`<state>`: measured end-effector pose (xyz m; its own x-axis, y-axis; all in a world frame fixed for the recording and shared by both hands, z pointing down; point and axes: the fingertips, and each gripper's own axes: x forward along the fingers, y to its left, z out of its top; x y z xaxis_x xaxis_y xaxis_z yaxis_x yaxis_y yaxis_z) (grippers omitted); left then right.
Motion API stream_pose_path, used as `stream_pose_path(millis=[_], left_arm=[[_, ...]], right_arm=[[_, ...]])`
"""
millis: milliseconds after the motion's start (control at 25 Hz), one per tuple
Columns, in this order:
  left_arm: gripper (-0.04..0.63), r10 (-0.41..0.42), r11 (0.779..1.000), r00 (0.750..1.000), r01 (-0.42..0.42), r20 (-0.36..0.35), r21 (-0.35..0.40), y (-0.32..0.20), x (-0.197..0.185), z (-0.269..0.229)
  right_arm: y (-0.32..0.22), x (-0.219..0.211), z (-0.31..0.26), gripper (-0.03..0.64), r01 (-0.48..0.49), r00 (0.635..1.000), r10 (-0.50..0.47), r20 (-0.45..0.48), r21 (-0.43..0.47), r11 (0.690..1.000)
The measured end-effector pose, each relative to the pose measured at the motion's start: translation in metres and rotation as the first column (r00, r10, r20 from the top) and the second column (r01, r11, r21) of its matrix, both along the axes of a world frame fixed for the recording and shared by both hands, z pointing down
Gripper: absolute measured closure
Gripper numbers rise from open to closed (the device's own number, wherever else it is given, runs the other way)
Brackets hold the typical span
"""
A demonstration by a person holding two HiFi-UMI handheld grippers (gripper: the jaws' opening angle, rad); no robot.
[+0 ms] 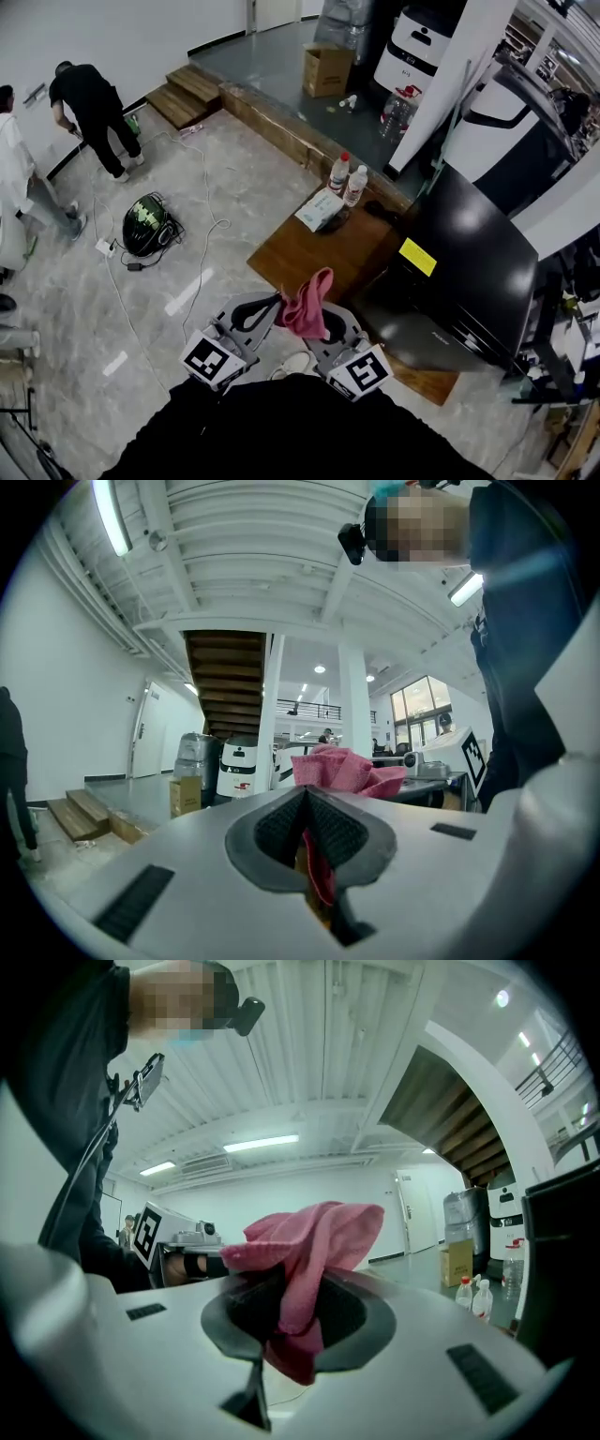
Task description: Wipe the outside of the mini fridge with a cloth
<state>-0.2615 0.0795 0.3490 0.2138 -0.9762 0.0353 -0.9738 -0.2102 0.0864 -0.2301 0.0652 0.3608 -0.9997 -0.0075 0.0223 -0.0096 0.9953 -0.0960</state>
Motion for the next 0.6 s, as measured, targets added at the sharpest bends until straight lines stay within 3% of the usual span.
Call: stream_pose_path(millis=[240, 600], left_arm=[[0.589, -0.007, 1.000, 1.000, 0.007, 0.011, 0.024, -0.046, -0.037, -0.003], [0.589, 0.028, 0.999, 0.999, -0.029, 0.034, 0.014, -0.106, -0.083, 0.011]], right_arm=[[-0.046, -0.035, 0.001, 0.526, -0.049, 0.999, 0.049, 0.004, 0.008, 0.999], [-0.099, -0.065, -0.002, 0.523, -0.181, 0.979, 0.190, 0.075, -0.116, 0.977]])
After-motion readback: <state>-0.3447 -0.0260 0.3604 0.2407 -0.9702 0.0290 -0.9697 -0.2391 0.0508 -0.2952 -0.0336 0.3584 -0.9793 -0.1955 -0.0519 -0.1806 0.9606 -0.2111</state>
